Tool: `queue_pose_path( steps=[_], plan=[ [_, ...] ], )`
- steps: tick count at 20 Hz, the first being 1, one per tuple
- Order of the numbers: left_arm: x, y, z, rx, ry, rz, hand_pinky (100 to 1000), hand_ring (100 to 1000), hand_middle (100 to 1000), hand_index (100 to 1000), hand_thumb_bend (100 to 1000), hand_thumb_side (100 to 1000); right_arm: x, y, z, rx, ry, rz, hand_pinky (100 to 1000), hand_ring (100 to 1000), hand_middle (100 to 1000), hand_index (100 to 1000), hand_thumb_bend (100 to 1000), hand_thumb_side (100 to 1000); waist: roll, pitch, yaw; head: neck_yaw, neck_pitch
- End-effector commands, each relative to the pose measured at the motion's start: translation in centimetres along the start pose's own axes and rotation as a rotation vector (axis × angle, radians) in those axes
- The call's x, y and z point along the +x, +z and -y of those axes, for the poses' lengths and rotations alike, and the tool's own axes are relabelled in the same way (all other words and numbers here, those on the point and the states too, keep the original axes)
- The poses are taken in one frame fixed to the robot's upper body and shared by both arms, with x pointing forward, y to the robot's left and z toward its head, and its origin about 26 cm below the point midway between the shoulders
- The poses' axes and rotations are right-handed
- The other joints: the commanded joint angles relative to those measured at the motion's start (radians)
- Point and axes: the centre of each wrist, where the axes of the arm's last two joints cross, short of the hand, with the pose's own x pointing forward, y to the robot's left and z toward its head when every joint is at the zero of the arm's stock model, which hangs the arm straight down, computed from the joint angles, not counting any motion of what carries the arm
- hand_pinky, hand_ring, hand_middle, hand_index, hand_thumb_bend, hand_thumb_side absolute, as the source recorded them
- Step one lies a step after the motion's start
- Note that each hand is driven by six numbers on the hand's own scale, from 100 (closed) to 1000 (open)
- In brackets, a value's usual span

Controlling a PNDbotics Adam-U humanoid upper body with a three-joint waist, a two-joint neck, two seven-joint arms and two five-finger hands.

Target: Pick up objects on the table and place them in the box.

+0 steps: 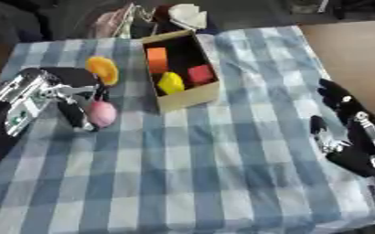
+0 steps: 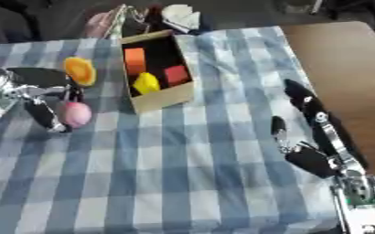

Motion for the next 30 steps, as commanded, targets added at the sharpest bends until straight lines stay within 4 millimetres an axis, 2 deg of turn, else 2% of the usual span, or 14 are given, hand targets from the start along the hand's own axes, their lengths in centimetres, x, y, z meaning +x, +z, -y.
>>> queue_pose_path(
  steps=[1,4,8,12,15,18,22,28,30],
  plan=[
    [-0.9,1.1,-1.2,0.049,-0.020,-0.028,638,497,475,627,415,175,0.3,-0.3,0.6,-0.009,0.019,0.017,1000,1000,1000,1000,100,423,-0.011,-0.009,0.002,-0.005,-0.003],
    [-0.9,1.6,-1.8,0.116,-0.012,-0.030,623,467,435,587,386,173,0.3,-0.3,0.7,-0.010,0.020,0.017,1000,1000,1000,1000,100,423,-0.012,-0.009,0.003,-0.006,-0.003],
    [-0.9,2.9,-3.4,0.200,-0.014,-0.024,617,459,426,581,383,173,0.3,-0.3,0.7,-0.009,0.022,0.015,1000,1000,1000,1000,100,422,-0.011,-0.008,0.004,-0.009,-0.003],
    [-0.6,4.2,-6.3,0.304,-0.033,-0.024,615,467,433,593,375,169,0.3,-0.4,0.7,-0.006,0.022,0.017,1000,1000,1000,1000,100,422,-0.011,-0.008,0.001,-0.010,-0.003],
    [-0.1,4.4,-8.3,0.390,-0.041,-0.021,622,480,451,610,387,171,0.3,-0.4,0.6,0.000,0.021,0.020,1000,1000,1000,1000,100,421,-0.009,-0.004,-0.005,-0.005,-0.003],
    [0.9,3.6,-9.9,0.470,-0.065,-0.024,643,513,483,643,406,176,0.5,-0.7,0.5,0.009,0.019,0.030,1000,1000,1000,1000,100,420,-0.008,0.004,-0.018,0.002,-0.003],
    [2.2,1.1,-10.9,0.544,-0.075,-0.030,661,543,513,673,390,176,0.7,-1.1,0.4,0.023,0.013,0.049,1000,1000,1000,1000,100,419,-0.009,0.016,-0.041,0.018,-0.008],
    [2.8,-2.6,-10.5,0.642,-0.035,-0.081,720,636,621,776,402,173,0.9,-1.5,-0.1,0.053,0.001,0.066,1000,1000,1000,1000,100,416,-0.007,0.025,-0.070,0.033,-0.019],
    [2.9,-3.3,-10.1,0.657,-0.029,-0.093,743,696,713,849,450,282,1.0,-1.5,-0.2,0.058,-0.002,0.069,1000,1000,1000,1000,100,416,-0.007,0.026,-0.074,0.032,-0.018]
  ],
)
